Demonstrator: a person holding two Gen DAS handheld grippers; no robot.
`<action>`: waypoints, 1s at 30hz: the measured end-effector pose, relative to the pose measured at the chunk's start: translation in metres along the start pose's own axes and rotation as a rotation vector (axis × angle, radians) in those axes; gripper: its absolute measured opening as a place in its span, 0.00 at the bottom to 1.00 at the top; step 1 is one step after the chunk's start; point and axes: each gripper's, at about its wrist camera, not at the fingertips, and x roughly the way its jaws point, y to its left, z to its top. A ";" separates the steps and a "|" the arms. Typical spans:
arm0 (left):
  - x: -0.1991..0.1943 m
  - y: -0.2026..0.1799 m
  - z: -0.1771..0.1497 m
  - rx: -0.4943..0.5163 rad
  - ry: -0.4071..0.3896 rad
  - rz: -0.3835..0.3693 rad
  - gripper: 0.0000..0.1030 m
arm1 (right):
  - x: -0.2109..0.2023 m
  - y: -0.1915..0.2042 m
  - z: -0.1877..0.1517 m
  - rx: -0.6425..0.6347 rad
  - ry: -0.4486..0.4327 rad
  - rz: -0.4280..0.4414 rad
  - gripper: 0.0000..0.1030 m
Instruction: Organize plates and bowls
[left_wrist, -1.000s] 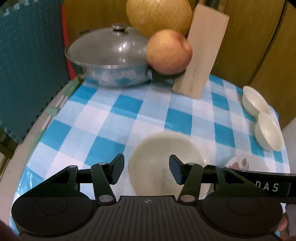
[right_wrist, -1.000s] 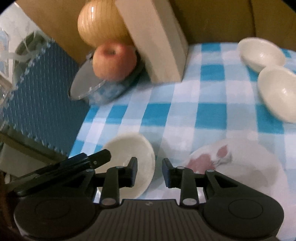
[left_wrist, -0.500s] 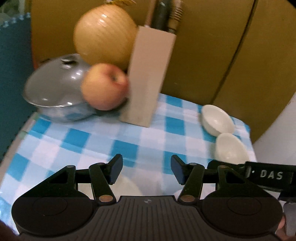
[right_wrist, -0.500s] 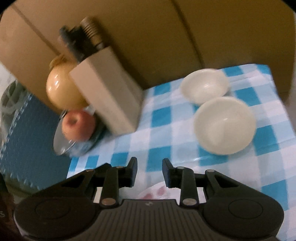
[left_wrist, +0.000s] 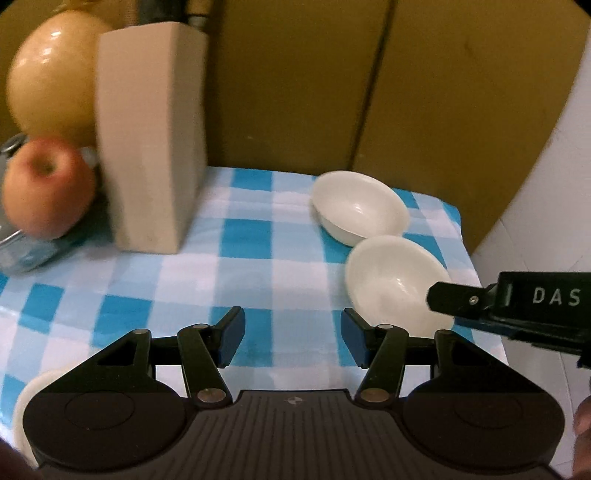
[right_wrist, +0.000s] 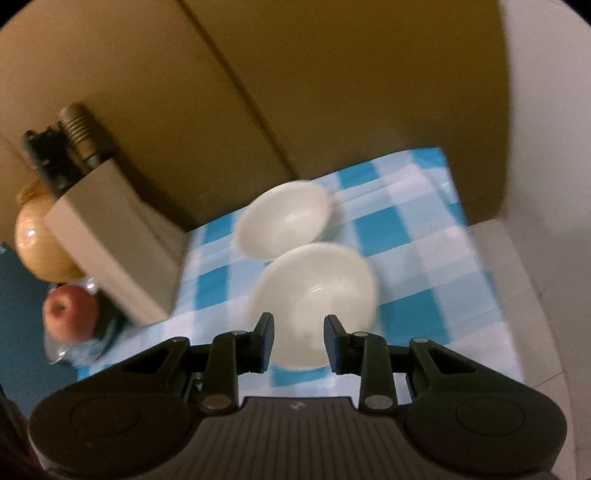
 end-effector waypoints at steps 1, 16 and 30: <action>0.003 -0.002 0.001 0.005 0.003 0.002 0.63 | 0.001 -0.006 0.002 0.010 -0.003 -0.011 0.24; 0.062 -0.027 0.014 0.009 0.045 0.001 0.65 | 0.043 -0.036 0.008 0.098 0.076 -0.034 0.24; 0.079 -0.026 0.010 -0.018 0.116 -0.076 0.30 | 0.046 -0.023 0.004 0.040 0.093 -0.015 0.07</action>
